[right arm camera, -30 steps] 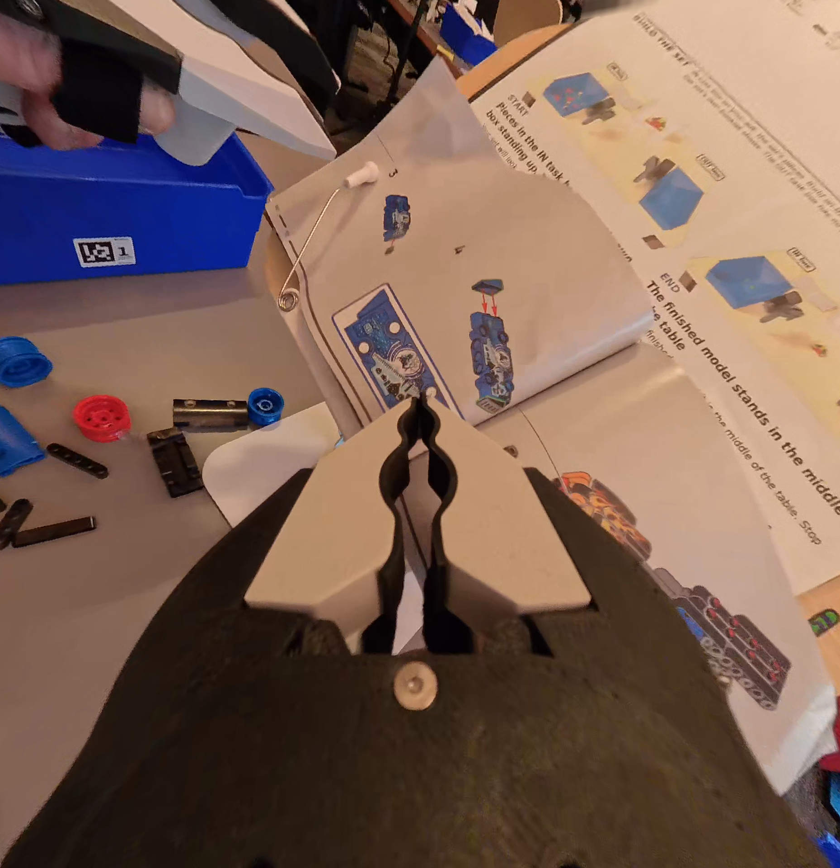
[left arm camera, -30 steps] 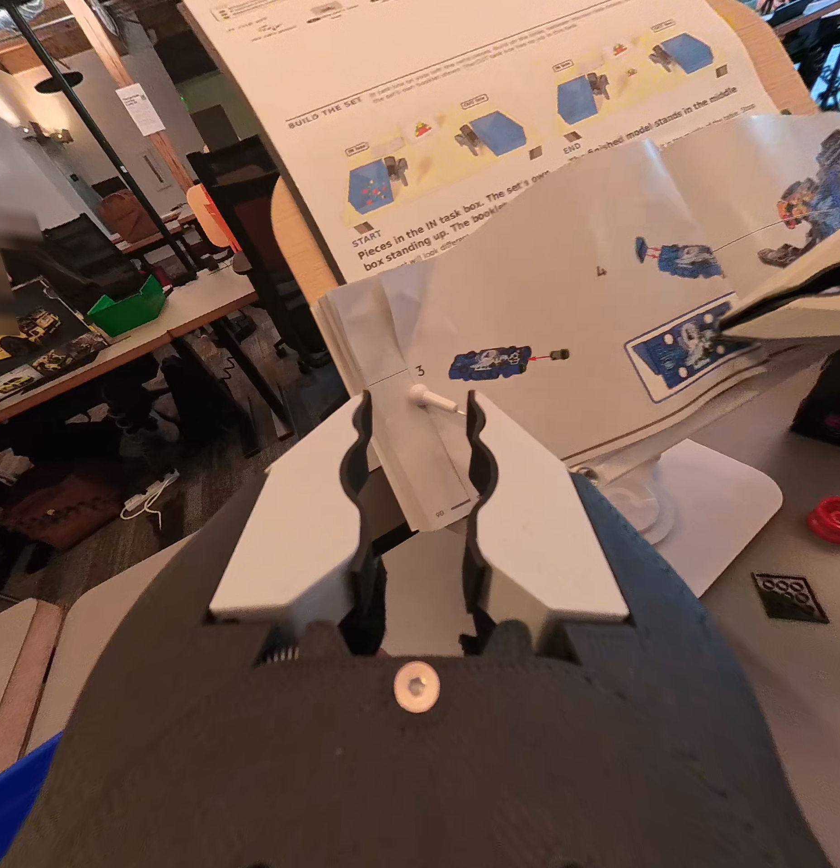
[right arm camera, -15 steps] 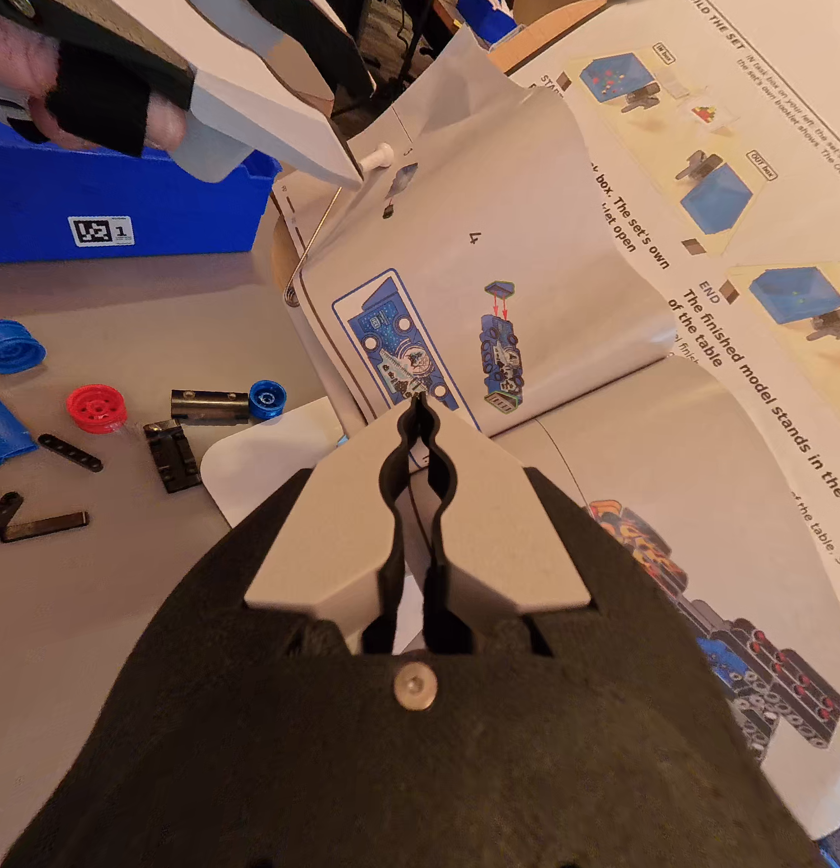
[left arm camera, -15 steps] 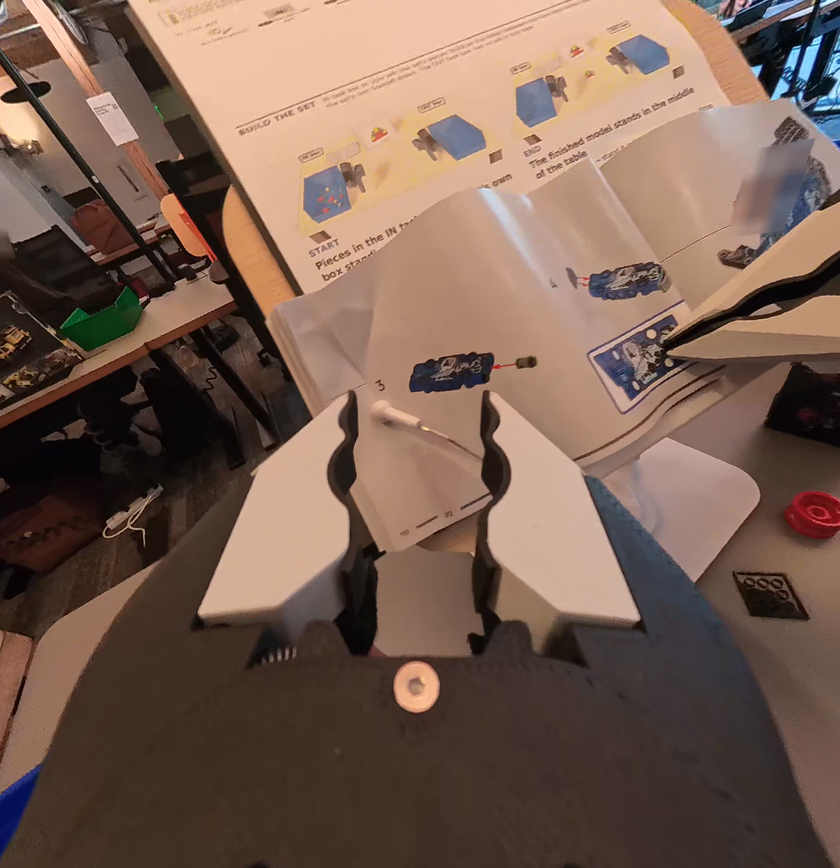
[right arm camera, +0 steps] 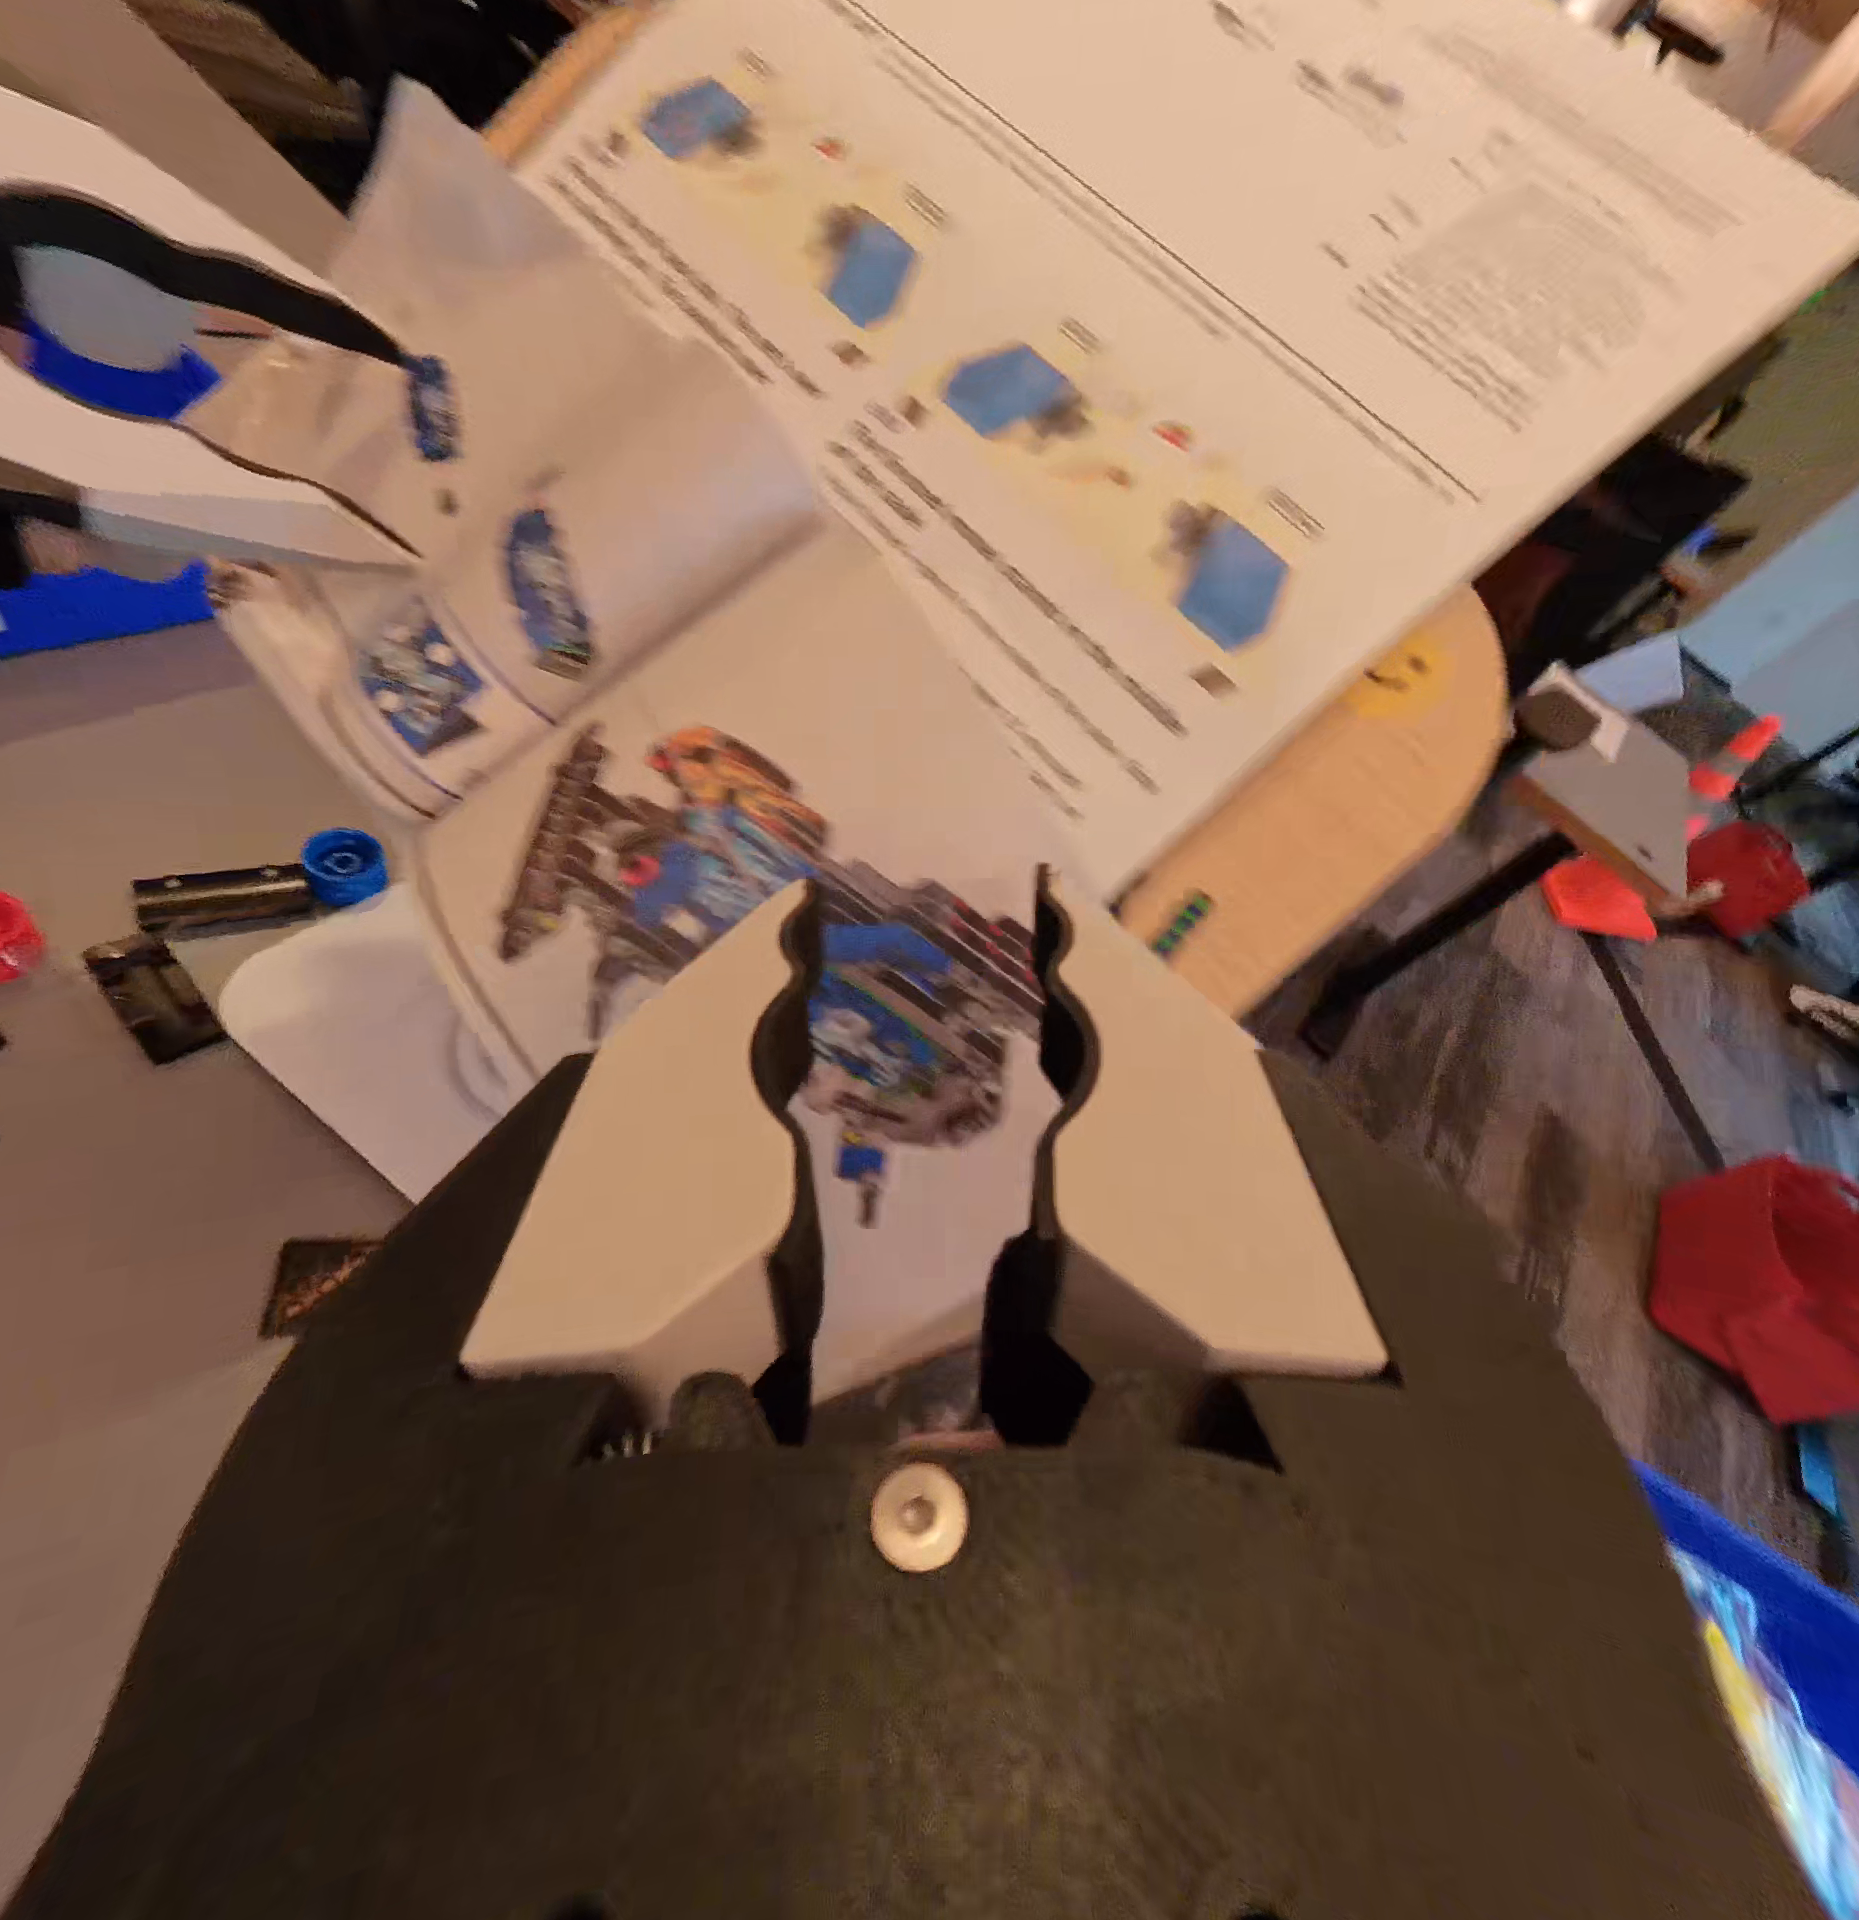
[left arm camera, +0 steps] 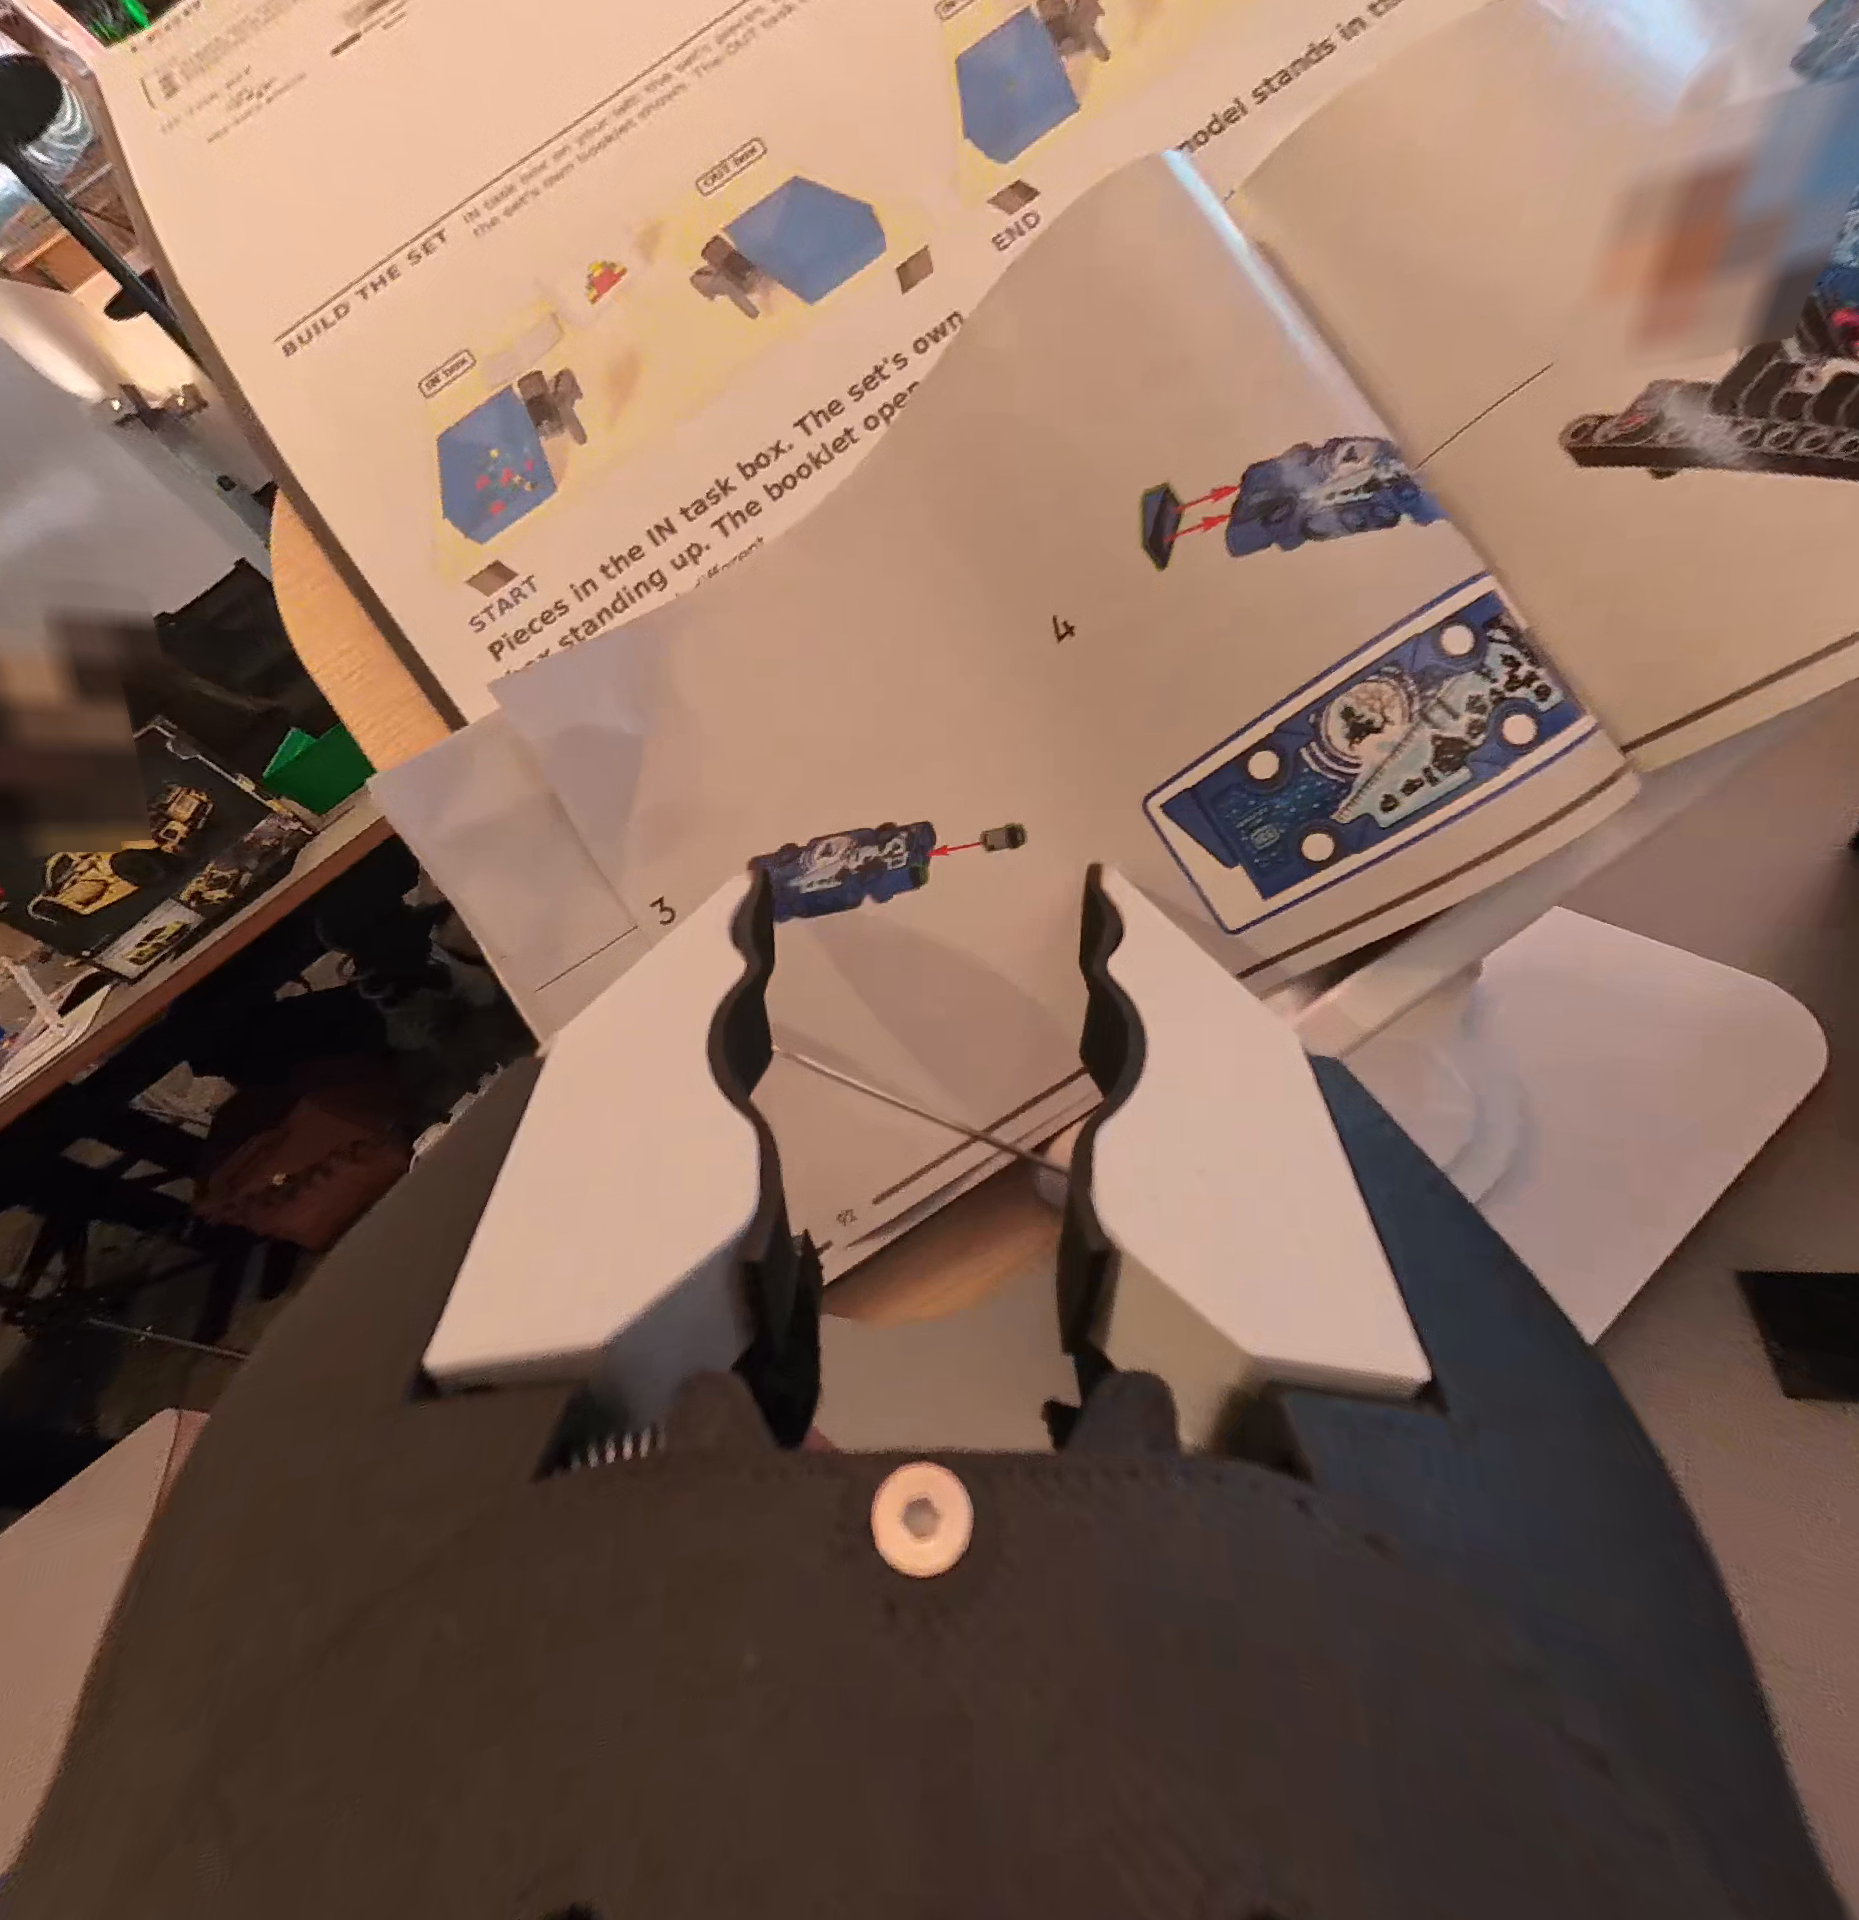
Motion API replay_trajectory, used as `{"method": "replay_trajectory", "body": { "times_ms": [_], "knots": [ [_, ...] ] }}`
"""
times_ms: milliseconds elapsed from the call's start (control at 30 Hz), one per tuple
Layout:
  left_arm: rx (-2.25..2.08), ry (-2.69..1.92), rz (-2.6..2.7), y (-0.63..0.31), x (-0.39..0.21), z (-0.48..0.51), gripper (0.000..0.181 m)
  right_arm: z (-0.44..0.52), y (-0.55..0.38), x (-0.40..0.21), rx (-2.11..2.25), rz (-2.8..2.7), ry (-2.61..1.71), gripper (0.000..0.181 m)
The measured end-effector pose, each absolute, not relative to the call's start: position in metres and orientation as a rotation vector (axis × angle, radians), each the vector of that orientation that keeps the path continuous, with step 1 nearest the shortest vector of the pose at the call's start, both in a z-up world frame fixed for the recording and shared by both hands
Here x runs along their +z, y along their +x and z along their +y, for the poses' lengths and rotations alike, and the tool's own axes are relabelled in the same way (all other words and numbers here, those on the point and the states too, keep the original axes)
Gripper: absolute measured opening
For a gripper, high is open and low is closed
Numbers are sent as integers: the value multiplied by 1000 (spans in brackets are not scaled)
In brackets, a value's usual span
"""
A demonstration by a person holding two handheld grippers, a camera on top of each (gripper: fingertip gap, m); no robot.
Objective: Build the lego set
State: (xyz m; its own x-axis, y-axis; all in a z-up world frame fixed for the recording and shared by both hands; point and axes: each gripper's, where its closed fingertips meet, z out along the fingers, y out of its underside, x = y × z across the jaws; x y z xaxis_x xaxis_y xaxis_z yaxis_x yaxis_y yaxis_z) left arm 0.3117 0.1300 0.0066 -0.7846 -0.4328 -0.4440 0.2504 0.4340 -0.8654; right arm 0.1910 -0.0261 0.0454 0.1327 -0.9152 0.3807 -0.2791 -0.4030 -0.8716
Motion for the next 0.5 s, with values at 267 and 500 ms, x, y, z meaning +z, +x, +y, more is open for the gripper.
{"method": "replay_trajectory", "body": {
  "times_ms": [267,500],
  "knots": [
    [-1389,-119,2046,304,14,128,59,-50,186,16,-1096,1259,-1896,59],
    [-1458,252,1998,231,29,88,63,-36,189,4,-1081,1234,-1964,28]
  ]
}}
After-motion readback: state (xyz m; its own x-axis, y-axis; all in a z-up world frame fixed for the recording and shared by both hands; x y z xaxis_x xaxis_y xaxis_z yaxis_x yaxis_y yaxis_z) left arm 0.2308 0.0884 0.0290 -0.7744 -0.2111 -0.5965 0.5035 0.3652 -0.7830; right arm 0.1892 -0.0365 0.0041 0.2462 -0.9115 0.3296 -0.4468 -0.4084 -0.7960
